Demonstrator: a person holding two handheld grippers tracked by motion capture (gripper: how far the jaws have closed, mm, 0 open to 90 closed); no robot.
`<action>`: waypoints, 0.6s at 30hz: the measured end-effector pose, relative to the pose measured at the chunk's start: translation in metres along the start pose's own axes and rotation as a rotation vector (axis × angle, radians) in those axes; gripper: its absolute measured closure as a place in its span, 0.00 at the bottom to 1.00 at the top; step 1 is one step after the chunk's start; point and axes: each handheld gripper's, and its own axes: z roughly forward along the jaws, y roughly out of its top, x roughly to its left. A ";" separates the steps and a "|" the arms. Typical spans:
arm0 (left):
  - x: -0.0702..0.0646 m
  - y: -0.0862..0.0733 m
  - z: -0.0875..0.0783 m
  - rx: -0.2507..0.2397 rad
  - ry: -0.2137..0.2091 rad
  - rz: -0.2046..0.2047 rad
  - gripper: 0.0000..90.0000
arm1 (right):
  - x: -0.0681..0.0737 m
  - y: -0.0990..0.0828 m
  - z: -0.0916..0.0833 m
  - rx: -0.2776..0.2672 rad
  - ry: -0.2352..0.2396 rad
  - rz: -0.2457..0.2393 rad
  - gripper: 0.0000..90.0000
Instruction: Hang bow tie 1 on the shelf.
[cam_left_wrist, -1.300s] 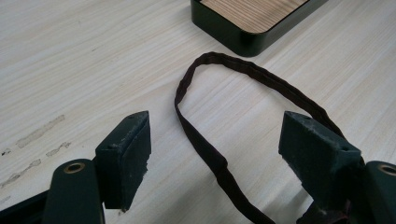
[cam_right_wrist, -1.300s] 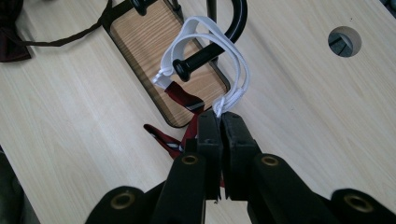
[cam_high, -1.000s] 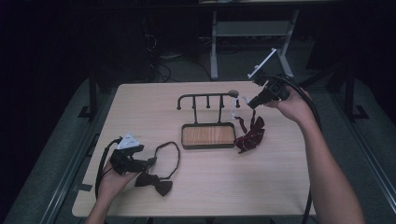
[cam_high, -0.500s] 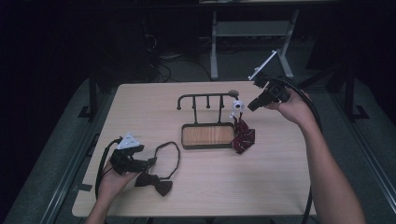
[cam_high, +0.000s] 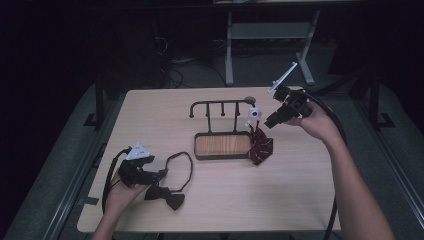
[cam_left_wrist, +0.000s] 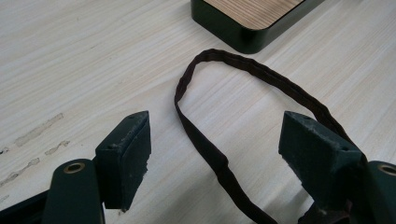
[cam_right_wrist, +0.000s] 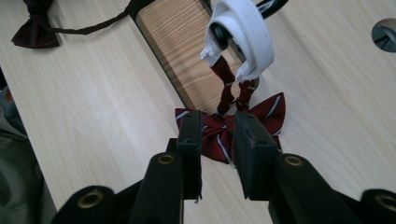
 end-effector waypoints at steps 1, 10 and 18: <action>0.000 0.000 0.000 0.000 0.000 0.000 0.29 | 0.000 -0.001 0.000 -0.002 0.002 0.000 0.78; 0.000 0.000 0.001 0.001 0.000 0.002 0.29 | 0.005 -0.012 0.007 -0.007 0.024 -0.005 0.73; -0.001 0.000 0.001 0.001 0.001 0.013 0.29 | 0.010 -0.022 0.014 -0.015 0.035 0.001 0.67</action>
